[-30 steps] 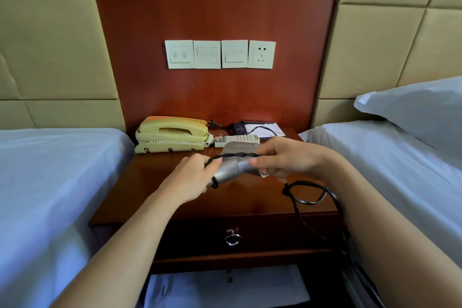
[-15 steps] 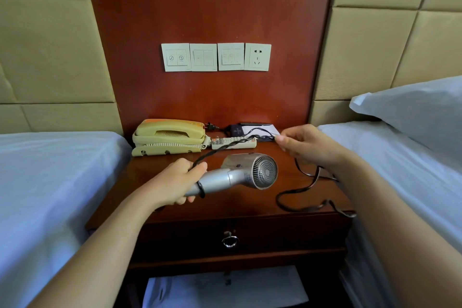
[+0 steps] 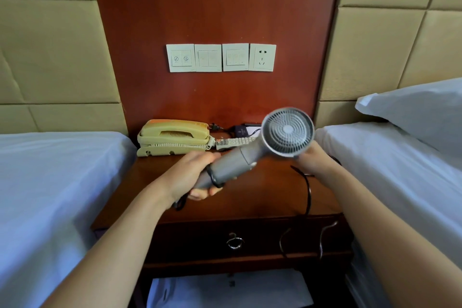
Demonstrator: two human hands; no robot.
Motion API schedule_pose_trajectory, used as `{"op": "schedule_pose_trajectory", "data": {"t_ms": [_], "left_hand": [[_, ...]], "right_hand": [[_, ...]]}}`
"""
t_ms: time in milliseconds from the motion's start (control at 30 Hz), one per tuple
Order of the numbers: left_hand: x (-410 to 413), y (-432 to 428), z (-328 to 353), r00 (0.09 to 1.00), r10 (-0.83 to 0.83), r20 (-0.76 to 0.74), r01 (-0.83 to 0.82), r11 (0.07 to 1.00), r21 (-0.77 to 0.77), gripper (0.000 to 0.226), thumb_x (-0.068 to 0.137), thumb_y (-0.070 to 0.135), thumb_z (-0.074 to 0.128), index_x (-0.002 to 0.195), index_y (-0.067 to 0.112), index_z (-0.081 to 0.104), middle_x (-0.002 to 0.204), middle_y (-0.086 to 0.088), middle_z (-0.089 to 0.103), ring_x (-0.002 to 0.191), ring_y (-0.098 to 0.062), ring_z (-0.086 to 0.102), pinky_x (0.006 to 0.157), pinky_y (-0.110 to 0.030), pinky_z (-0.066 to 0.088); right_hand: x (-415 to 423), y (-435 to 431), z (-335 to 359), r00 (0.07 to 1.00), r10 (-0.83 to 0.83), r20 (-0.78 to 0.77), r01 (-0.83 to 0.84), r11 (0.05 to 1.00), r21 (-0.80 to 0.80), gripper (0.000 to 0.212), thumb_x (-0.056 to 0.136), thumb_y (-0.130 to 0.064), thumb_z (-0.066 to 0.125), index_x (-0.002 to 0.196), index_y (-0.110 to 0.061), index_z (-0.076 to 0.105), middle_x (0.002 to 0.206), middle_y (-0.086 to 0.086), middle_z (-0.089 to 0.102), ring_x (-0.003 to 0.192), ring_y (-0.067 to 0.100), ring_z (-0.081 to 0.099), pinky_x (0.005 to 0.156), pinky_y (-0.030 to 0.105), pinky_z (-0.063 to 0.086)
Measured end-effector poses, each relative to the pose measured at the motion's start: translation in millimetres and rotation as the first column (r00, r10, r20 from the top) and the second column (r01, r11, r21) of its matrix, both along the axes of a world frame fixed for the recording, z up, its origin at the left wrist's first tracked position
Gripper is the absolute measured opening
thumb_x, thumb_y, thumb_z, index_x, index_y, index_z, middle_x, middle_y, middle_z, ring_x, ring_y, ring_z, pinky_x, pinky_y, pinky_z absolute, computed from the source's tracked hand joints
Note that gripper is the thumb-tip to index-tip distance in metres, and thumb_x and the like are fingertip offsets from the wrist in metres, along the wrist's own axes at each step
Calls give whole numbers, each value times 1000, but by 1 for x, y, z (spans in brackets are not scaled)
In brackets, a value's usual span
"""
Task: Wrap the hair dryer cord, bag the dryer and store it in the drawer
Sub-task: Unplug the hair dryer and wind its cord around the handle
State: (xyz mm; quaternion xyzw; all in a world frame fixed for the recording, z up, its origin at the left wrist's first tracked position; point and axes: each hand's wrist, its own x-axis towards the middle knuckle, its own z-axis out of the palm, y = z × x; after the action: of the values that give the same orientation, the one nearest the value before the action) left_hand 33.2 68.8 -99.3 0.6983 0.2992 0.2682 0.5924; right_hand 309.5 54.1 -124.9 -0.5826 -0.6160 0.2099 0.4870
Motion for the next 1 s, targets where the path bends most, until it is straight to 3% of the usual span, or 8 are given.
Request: {"op": "schedule_pose_trajectory", "data": {"t_ms": [100, 167, 300, 367, 467, 633, 800, 1000], "left_hand": [[-3, 10, -4, 994, 88, 62, -88, 996, -11, 48, 98, 20, 24, 91, -12, 59, 47, -12, 45, 27, -10, 24, 34, -13, 17], [-6, 18, -8, 976, 190, 110, -185, 982, -46, 43, 97, 20, 25, 85, -9, 54, 50, -14, 43, 26, -11, 24, 34, -12, 18], [-10, 35, -16, 916, 362, 171, -332, 926, -182, 32, 100, 25, 27, 93, 8, 52, 52, -13, 43, 24, -10, 26, 30, -12, 22], [-9, 41, -19, 889, 420, 184, -373, 896, -241, 30, 101, 27, 26, 103, 10, 50, 57, -12, 42, 24, -10, 26, 29, -12, 23], [-8, 44, -18, 826, 519, 220, -449, 842, -299, 32, 101, 28, 25, 104, 6, 48, 59, -13, 41, 23, -10, 27, 30, -11, 22], [-7, 44, -20, 725, 665, 180, -626, 745, -230, 39, 99, 38, 38, 85, 5, 53, 58, -12, 45, 24, -9, 31, 30, -13, 23], [-5, 36, -20, 815, 579, 21, -578, 815, -38, 24, 84, 31, 68, 80, 10, 57, 61, -5, 45, 32, -6, 32, 32, -16, 25], [3, 26, -16, 849, 508, -144, -480, 857, 187, 22, 76, 18, 74, 91, 13, 59, 59, -4, 49, 37, -12, 36, 36, -20, 28]], "right_hand": [[-7, -9, -4, 987, 101, 125, -72, 973, -217, 34, 92, -32, 55, 62, -17, 63, 47, -1, 29, 39, 6, 24, 42, 18, 23], [-14, -15, 1, 957, 189, 222, -118, 947, -298, 31, 92, -32, 54, 70, -18, 69, 50, 2, 30, 40, 5, 26, 42, 14, 24], [-27, -18, 10, 865, 293, 409, -132, 917, -377, 27, 89, -41, 56, 71, -29, 73, 74, 13, 67, 70, 23, 61, 73, 27, 48], [-40, -22, 15, 810, 364, 460, -160, 891, -424, 26, 90, -38, 56, 72, -29, 73, 80, -4, 71, 85, 16, 65, 90, 36, 48], [-62, -29, 24, 729, 440, 525, -223, 877, -426, 26, 92, -30, 56, 79, -18, 75, 76, -20, 64, 84, 4, 61, 90, 27, 46], [-83, -39, 43, 697, 346, 628, -210, 936, -283, 24, 89, -35, 57, 78, -21, 73, 69, -19, 63, 71, 8, 60, 73, 33, 49], [-79, -44, 60, 727, 143, 672, -166, 986, -30, 20, 91, -28, 57, 88, -17, 73, 82, -8, 69, 76, 9, 61, 72, 27, 47], [-83, -41, 63, 785, -40, 619, -148, 957, 249, 24, 91, -26, 56, 73, -14, 65, 61, -1, 58, 58, 20, 50, 59, 37, 41]]}}
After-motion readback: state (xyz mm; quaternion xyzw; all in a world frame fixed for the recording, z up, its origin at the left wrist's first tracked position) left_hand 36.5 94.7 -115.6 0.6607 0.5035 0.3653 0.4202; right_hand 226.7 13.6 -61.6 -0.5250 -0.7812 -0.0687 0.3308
